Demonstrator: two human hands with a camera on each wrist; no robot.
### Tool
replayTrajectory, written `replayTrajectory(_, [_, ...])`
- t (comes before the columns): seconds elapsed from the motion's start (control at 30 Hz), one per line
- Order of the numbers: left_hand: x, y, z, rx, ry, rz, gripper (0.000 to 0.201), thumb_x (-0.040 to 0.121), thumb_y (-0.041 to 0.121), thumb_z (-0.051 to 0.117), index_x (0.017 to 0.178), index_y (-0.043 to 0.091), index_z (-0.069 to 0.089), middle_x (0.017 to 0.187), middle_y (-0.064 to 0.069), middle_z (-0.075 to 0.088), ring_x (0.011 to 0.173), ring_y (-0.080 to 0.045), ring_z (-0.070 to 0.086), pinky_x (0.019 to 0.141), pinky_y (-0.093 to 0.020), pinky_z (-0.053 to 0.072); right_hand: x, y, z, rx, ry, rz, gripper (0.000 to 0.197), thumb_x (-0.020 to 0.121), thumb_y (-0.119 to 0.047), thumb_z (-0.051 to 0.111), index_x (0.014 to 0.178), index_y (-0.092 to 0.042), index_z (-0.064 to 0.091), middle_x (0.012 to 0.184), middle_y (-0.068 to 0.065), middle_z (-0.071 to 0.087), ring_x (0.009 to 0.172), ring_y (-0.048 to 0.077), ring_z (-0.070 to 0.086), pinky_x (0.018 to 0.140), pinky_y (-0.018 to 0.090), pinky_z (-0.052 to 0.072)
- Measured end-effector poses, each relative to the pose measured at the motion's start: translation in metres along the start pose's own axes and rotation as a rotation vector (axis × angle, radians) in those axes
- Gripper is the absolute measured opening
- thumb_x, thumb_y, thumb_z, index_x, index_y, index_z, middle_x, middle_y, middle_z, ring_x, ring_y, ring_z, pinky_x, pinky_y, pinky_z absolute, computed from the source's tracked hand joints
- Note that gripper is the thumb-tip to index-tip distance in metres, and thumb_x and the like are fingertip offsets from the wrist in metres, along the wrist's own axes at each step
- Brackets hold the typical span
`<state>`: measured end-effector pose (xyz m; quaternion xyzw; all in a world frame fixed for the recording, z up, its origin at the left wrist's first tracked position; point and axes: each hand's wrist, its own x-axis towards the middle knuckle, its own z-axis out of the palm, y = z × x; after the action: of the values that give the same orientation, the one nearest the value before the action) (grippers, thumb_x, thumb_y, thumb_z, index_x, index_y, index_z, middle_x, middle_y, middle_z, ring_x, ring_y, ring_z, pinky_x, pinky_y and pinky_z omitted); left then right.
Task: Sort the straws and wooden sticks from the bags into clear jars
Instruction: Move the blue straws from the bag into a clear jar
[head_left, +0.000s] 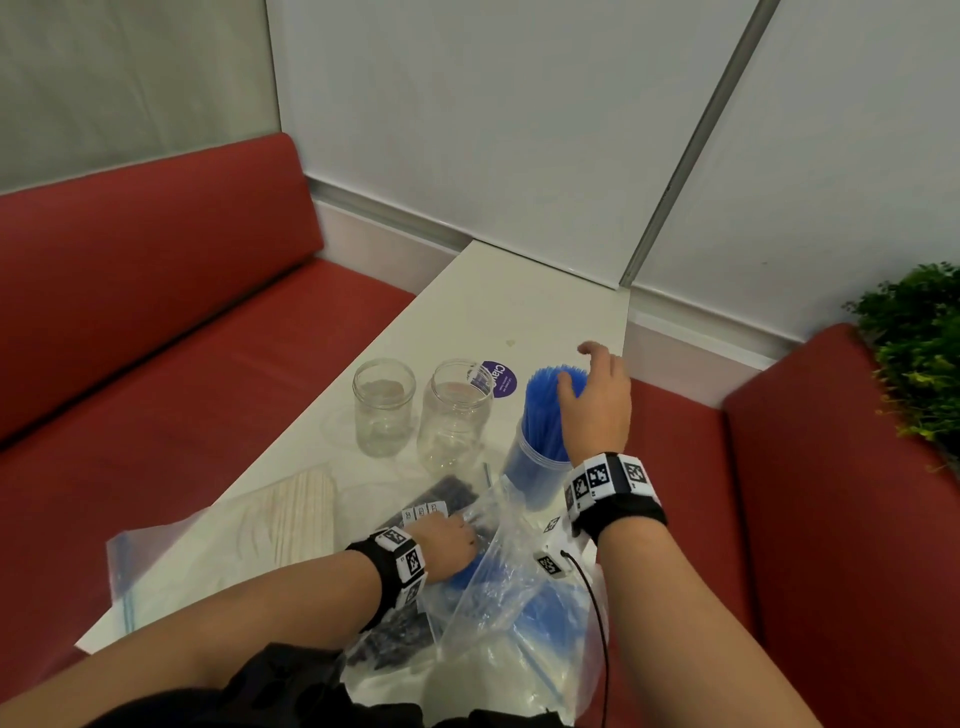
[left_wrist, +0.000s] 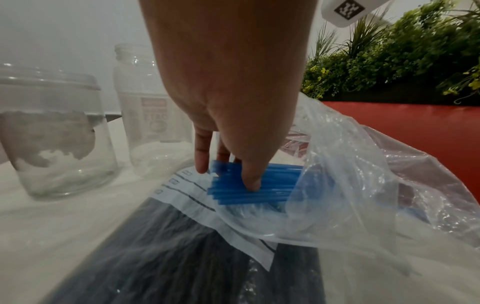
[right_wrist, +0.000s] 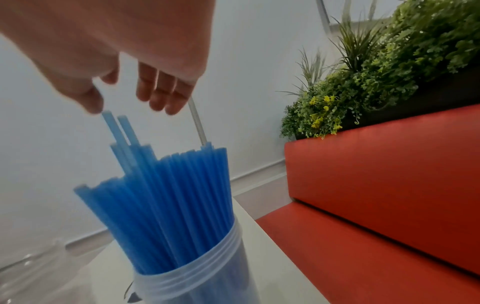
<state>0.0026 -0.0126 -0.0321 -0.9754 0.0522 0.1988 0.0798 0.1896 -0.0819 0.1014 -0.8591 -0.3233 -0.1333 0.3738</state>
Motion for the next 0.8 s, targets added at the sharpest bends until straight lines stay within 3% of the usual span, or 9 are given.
replayTrajectory(0.13, [-0.001, 0.001, -0.004, -0.03, -0.079, -0.022, 0.035, 0.1, 0.006, 0.046, 0.134, 0.003, 0.05, 0.137, -0.014, 0.049, 0.123, -0.034, 0.047, 0.094, -0.046, 0.047, -0.016, 0.005, 0.019, -0.355, -0.264, -0.107, 0.054, 0.109, -0.031, 0.035, 0.159, -0.015, 0.022, 0.167, 0.009, 0.017, 0.155, 0.032, 0.01, 0.125, 0.046, 0.011])
replayTrajectory(0.23, [-0.002, -0.002, -0.006, -0.071, -0.083, -0.059, 0.033, 0.1, 0.004, 0.045, 0.132, 0.003, 0.054, 0.137, -0.011, 0.051, 0.125, -0.031, 0.048, 0.099, -0.045, 0.046, -0.03, 0.02, 0.031, -0.504, -0.499, -0.073, 0.065, 0.109, -0.041, 0.028, 0.161, -0.011, 0.005, 0.17, 0.006, -0.003, 0.156, 0.03, -0.009, 0.126, 0.05, -0.002])
replayTrajectory(0.37, [-0.001, -0.007, -0.01, -0.119, -0.095, -0.093, 0.032, 0.097, 0.001, 0.048, 0.128, 0.003, 0.056, 0.134, -0.012, 0.056, 0.123, -0.029, 0.053, 0.104, -0.042, 0.042, -0.03, 0.019, 0.031, -0.47, -0.5, -0.041, 0.07, 0.108, -0.045, 0.03, 0.162, -0.013, -0.001, 0.169, 0.009, -0.011, 0.155, 0.032, -0.015, 0.125, 0.053, -0.006])
replayTrajectory(0.47, [-0.001, -0.01, -0.015, -0.168, -0.079, -0.12, 0.031, 0.098, 0.003, 0.045, 0.128, 0.002, 0.055, 0.133, -0.014, 0.055, 0.12, -0.03, 0.055, 0.104, -0.039, 0.041, -0.027, 0.014, 0.025, -0.478, -0.487, 0.006, 0.073, 0.106, -0.051, 0.033, 0.162, -0.015, 0.003, 0.169, 0.01, -0.005, 0.155, 0.034, -0.013, 0.123, 0.056, -0.008])
replayTrajectory(0.53, [-0.002, -0.015, -0.021, -0.254, -0.102, -0.148, 0.032, 0.099, 0.004, 0.044, 0.128, 0.0, 0.055, 0.133, -0.017, 0.055, 0.12, -0.031, 0.055, 0.103, -0.039, 0.042, -0.03, 0.007, 0.018, -0.306, -0.264, -0.055, 0.064, 0.104, -0.043, 0.041, 0.16, -0.016, 0.022, 0.167, 0.013, 0.015, 0.155, 0.038, 0.003, 0.122, 0.054, -0.007])
replayTrajectory(0.6, [-0.003, -0.019, -0.033, -0.345, -0.129, -0.198, 0.033, 0.1, 0.005, 0.045, 0.13, 0.0, 0.056, 0.133, -0.018, 0.056, 0.121, -0.032, 0.055, 0.103, -0.038, 0.043, -0.039, -0.001, 0.016, 0.054, -0.125, -0.14, 0.05, 0.098, -0.028, 0.047, 0.146, -0.013, 0.048, 0.147, 0.011, 0.048, 0.142, 0.033, 0.038, 0.124, 0.05, 0.02])
replayTrajectory(0.67, [-0.006, -0.026, -0.049, -0.413, -0.143, -0.246, 0.033, 0.101, 0.01, 0.044, 0.131, 0.0, 0.056, 0.133, -0.017, 0.056, 0.122, -0.032, 0.054, 0.103, -0.037, 0.042, -0.052, -0.009, 0.018, 0.328, -0.388, -0.103, 0.043, 0.093, -0.019, 0.05, 0.136, -0.017, 0.056, 0.128, 0.004, 0.064, 0.121, 0.021, 0.058, 0.109, 0.043, 0.045])
replayTrajectory(0.73, [-0.009, -0.036, -0.068, -0.437, -0.16, -0.299, 0.032, 0.102, 0.017, 0.045, 0.129, 0.004, 0.056, 0.131, -0.014, 0.058, 0.12, -0.03, 0.055, 0.102, -0.038, 0.043, -0.067, -0.014, 0.023, 0.301, -0.819, -0.033, 0.052, 0.092, -0.018, 0.059, 0.143, -0.023, 0.049, 0.132, 0.001, 0.063, 0.121, 0.018, 0.059, 0.108, 0.04, 0.047])
replayTrajectory(0.8, [-0.014, -0.046, -0.088, -0.422, -0.192, -0.342, 0.03, 0.1, 0.022, 0.048, 0.124, 0.008, 0.06, 0.124, -0.009, 0.063, 0.114, -0.028, 0.06, 0.1, -0.041, 0.046, -0.08, -0.011, 0.032, 0.186, -1.038, -0.022, 0.069, 0.088, -0.019, 0.069, 0.151, -0.022, 0.04, 0.143, 0.004, 0.057, 0.128, 0.021, 0.055, 0.111, 0.039, 0.044])
